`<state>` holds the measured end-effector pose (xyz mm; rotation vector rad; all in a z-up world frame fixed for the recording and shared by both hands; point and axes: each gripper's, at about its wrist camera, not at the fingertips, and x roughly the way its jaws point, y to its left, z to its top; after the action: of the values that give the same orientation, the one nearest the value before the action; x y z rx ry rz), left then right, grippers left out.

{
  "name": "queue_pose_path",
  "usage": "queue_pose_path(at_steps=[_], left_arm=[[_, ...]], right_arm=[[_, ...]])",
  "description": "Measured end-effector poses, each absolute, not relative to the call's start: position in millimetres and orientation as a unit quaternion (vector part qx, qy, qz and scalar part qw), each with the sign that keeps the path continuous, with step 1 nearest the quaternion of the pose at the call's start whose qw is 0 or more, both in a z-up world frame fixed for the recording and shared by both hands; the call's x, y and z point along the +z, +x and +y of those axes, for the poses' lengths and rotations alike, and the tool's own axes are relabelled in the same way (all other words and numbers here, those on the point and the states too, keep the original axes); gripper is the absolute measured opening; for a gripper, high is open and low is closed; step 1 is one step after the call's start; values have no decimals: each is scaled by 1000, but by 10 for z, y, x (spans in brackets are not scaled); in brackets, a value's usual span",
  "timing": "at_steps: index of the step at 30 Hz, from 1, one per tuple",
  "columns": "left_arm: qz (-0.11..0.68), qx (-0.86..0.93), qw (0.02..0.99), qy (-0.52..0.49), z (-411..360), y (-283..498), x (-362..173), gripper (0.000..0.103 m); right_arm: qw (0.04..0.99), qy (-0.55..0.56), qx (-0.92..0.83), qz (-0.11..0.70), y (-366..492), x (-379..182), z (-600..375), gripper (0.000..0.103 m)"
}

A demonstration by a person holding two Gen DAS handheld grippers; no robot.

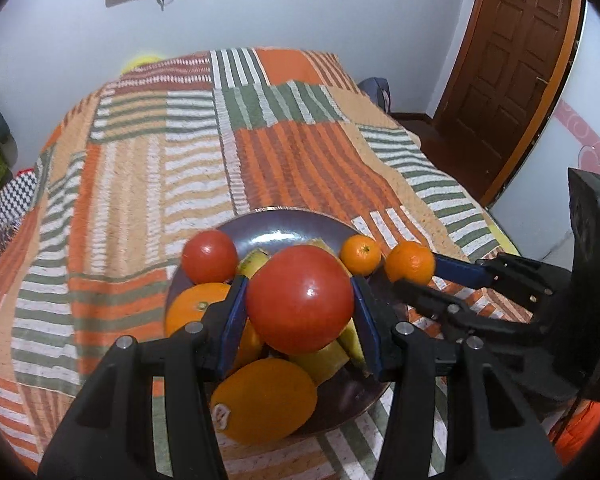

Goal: Organize fruits
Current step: 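Lower the tomato onto the plate with the left tool while the right tool places the tangerine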

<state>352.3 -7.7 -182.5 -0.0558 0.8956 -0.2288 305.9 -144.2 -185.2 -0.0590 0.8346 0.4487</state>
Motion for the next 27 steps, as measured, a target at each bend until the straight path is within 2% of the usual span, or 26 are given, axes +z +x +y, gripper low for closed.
queue_pose_path(at_steps=[16,19,22,27], left_arm=[[450,-110,886,-13,-159,3670,-2009,50],[452,-108,885,-8,-171,3656,-2009,52],[457,-112,882,-20,-151,3644,-1999,59],[449,-109,887,-26,-114,3551,-1890,60]], right_arm=[[878,-30,230,419,3100,-1974,-1387,34],[876,-30,227,425,3105,-1985,-1387,34],[874,-30,227,428,3112,-1985,-1396,34],[873,-37,228,429,3082,-1951,-1395,35]])
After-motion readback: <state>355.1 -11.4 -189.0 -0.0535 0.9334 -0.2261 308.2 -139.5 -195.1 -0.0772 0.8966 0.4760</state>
